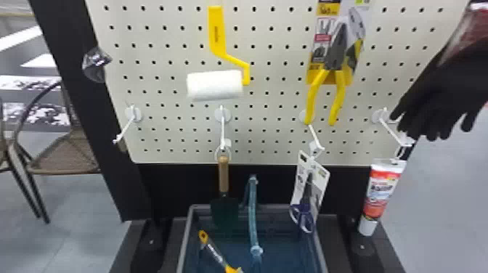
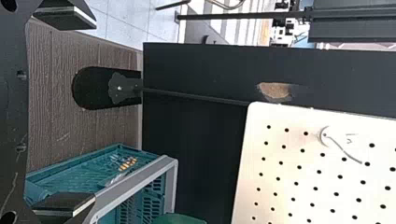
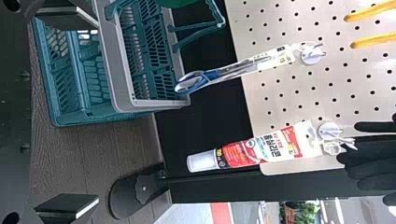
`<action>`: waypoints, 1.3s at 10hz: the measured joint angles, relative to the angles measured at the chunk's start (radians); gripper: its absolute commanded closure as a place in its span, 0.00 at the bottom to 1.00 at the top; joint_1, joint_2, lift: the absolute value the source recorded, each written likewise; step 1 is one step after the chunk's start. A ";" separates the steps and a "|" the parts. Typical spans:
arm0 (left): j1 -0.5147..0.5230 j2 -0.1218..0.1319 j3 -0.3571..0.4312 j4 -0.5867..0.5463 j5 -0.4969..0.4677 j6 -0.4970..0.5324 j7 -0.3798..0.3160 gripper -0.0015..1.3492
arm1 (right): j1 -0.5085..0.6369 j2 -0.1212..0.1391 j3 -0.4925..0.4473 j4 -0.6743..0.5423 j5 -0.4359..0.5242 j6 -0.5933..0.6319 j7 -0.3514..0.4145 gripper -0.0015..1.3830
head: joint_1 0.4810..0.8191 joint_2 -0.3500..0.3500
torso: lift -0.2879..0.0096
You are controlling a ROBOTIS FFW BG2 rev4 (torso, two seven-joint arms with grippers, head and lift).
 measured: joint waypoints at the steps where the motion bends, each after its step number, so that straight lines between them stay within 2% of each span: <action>1: 0.000 0.000 0.000 0.000 0.000 0.000 0.000 0.00 | 0.000 0.000 0.000 0.000 0.000 0.000 0.000 0.00 | 0.20 0.50 | 0.63; 13: 0.000 0.000 0.000 0.000 0.000 0.000 0.000 0.00 | 0.000 0.000 0.000 0.000 0.000 0.000 0.000 0.00 | 0.20 0.50 | 0.63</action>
